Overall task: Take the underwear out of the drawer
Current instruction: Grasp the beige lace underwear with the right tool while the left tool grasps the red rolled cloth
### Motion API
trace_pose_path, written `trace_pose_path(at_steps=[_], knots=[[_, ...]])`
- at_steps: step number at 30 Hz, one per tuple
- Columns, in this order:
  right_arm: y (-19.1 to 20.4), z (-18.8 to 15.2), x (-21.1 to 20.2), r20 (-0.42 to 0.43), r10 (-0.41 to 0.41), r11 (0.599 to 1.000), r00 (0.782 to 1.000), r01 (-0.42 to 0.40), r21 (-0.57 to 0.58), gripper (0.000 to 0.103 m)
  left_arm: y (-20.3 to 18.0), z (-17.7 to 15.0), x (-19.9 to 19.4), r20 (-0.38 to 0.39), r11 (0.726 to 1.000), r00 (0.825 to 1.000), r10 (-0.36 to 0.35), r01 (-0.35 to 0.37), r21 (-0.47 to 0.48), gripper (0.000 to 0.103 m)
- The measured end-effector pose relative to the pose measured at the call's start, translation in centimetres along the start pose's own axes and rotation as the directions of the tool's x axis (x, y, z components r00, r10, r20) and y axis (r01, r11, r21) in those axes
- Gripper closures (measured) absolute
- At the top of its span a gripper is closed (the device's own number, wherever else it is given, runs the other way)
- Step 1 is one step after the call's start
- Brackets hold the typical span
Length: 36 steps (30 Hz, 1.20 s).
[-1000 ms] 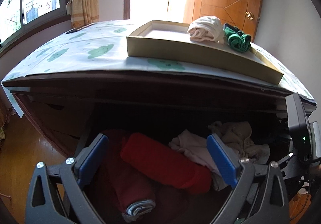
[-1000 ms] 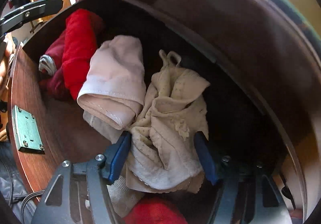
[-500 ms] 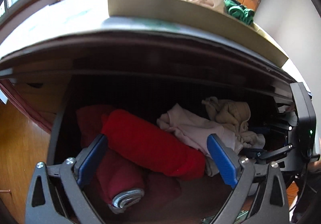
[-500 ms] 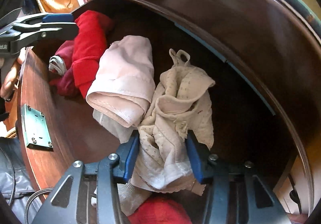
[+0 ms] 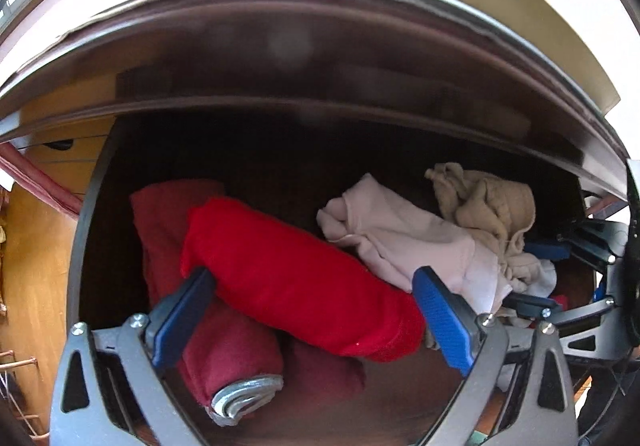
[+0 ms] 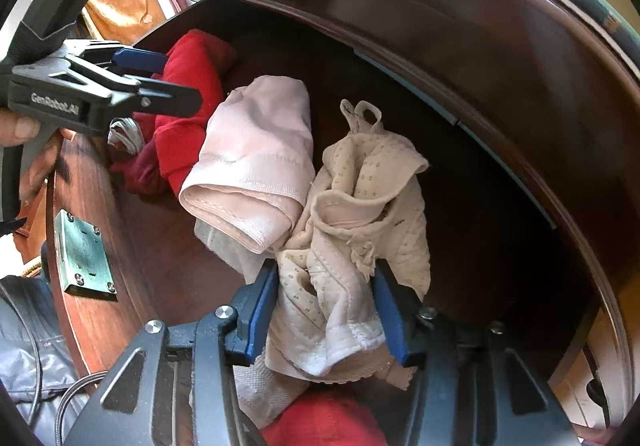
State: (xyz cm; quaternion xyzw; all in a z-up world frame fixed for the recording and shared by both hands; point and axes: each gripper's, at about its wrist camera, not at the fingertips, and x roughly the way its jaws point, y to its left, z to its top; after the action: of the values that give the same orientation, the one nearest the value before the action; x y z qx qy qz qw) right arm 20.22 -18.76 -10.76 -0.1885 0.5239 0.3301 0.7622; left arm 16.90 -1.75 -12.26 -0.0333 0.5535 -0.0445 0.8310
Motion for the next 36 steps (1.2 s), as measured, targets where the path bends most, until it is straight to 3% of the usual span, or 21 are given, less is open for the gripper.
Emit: trace_pose_path(at_steps=[7,12,24,29,36], knots=[[-1.5,-0.6,-0.6,0.028,0.042,0.998,0.999,-0.043,0.036,0.052,0.5,-1.2,-1.1,-0.003,0.995,0.999,-0.049,0.049,-0.087,0.003],[-2.1,-0.8,-0.7,0.035,0.042,0.998,0.998,-0.043,0.038,0.052,0.5,-1.6,0.3,-0.041,0.989,0.997,-0.07,0.064,-0.134,0.004],[-2.0,-1.0,-0.8,0.035,0.027,0.999,0.999,-0.029,0.044,0.052,1.4,0.2,2.4,-0.127,0.982,0.989,-0.071,0.047,-0.184,0.007],[-1.7,-0.8,-0.6,0.034,0.022,0.999,0.999,-0.024,0.049,0.052,0.0,0.3,3.0,-0.129,0.99,0.99,-0.06,0.042,-0.135,0.03],[-2.2,-1.0,-0.7,0.045,0.029,0.997,0.999,-0.033,0.075,0.052,1.1,-0.7,2.1,-0.082,0.981,0.989,-0.122,0.107,-0.161,0.046]])
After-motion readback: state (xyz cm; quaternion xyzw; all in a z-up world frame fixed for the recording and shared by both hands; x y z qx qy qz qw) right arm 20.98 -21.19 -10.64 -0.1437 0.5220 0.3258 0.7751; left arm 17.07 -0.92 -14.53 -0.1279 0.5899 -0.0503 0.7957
